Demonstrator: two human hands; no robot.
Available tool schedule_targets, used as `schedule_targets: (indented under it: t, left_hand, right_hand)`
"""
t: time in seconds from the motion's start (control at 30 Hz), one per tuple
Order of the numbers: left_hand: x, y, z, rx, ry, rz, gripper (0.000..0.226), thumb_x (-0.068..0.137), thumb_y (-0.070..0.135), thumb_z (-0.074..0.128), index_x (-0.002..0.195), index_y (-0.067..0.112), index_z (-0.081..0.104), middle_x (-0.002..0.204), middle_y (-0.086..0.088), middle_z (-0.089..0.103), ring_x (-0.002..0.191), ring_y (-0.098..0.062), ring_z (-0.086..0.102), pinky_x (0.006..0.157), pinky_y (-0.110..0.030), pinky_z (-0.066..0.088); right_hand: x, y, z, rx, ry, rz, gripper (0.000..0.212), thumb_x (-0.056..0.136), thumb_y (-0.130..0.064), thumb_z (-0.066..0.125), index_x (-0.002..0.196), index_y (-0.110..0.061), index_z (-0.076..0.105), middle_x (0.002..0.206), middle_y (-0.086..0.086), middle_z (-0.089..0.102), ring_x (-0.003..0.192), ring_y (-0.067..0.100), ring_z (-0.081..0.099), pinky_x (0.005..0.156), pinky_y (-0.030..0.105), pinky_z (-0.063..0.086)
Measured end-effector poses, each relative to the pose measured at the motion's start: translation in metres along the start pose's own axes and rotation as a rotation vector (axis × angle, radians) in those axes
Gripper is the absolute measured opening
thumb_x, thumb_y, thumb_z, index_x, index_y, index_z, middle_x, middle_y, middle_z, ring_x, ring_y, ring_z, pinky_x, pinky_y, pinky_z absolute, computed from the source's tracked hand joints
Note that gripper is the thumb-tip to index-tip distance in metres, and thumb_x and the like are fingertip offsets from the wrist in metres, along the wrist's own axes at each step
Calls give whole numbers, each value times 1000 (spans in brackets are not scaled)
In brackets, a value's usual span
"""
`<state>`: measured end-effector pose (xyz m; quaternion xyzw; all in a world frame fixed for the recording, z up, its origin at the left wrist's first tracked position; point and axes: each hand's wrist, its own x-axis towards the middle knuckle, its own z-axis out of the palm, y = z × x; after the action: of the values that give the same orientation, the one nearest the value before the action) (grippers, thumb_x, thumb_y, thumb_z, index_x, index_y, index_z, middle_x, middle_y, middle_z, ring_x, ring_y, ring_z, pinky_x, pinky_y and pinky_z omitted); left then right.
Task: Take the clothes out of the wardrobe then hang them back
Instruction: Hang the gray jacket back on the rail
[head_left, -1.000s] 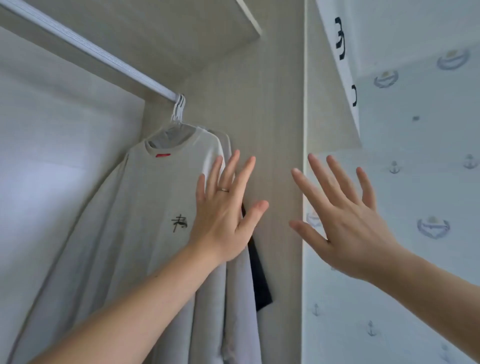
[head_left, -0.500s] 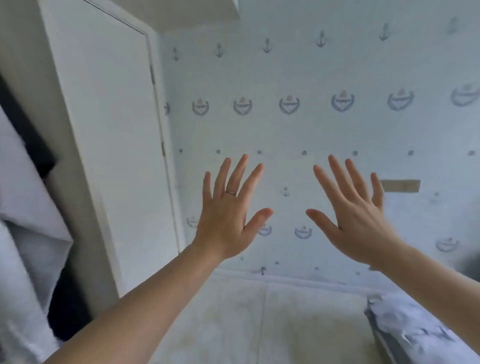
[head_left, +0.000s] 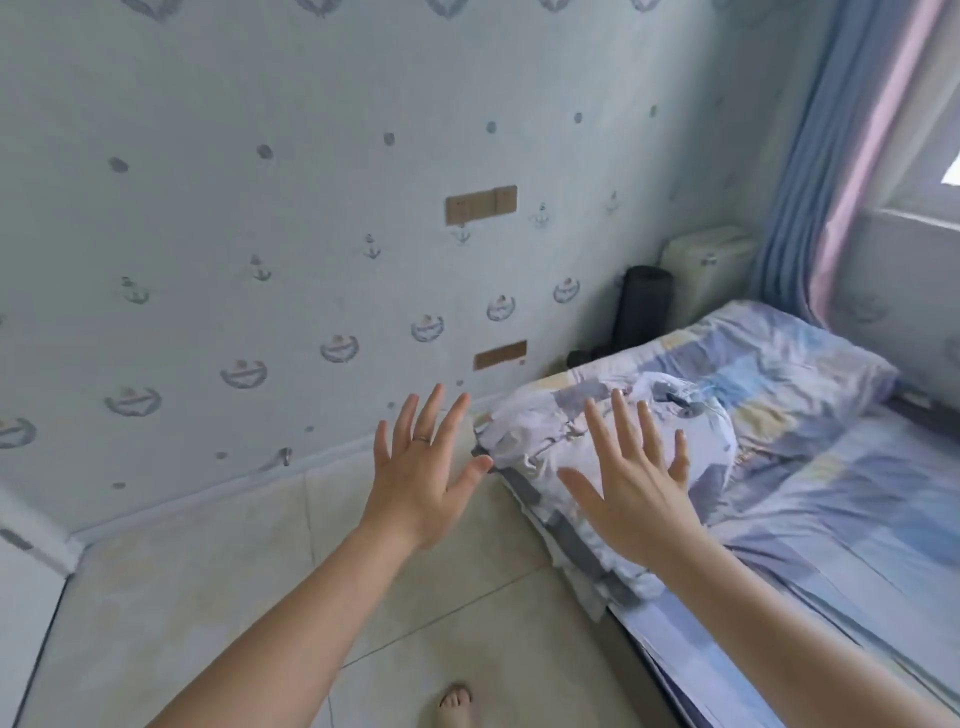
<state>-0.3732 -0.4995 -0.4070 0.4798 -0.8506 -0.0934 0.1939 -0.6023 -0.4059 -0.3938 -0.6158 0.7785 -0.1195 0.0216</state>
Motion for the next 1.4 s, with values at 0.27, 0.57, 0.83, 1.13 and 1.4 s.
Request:
schedule_targets:
  t: [0.27, 0.57, 0.83, 1.13, 1.4]
  left_hand:
    - [154, 11, 97, -132, -232, 115, 84, 83, 78, 9, 158, 41, 3, 168, 11, -8, 153, -14, -16, 121, -48, -8]
    - [284, 18, 172, -114, -502, 229, 81, 84, 80, 9, 156, 45, -4, 167, 11, -11, 153, -15, -15, 122, -53, -2]
    - [384, 75, 245, -78, -602, 342, 70, 99, 65, 26, 158, 41, -1, 168, 9, -8, 153, -16, -15, 122, -50, -3]
    - [499, 131, 322, 82, -679, 377, 69, 99, 65, 25, 159, 40, 2, 168, 7, -6, 153, -18, -13, 122, -51, -5]
    - [583, 140, 431, 138, -830, 333, 69, 99, 63, 30, 159, 39, 4, 168, 5, -2, 153, -19, -8, 122, -52, 1]
  right_hand:
    - [73, 71, 44, 45, -80, 383, 77, 92, -72, 18, 153, -39, -15, 163, -6, -20, 149, 21, -23, 118, 55, -12]
    - [146, 117, 70, 82, -151, 683, 76, 93, -71, 19, 154, -39, -13, 163, -6, -20, 149, 18, -21, 118, 55, -11]
    - [209, 199, 84, 100, -117, 834, 75, 94, -70, 20, 154, -39, -10, 164, -6, -15, 150, 21, -17, 117, 56, -10]
    - [290, 314, 105, 133, -236, 874, 74, 95, -69, 20, 155, -37, -10, 164, -4, -13, 151, 24, -14, 118, 57, -4]
    - [354, 390, 159, 167, -372, 959, 74, 94, -69, 20, 155, -36, -8, 164, -5, -12, 151, 24, -11, 118, 58, -2]
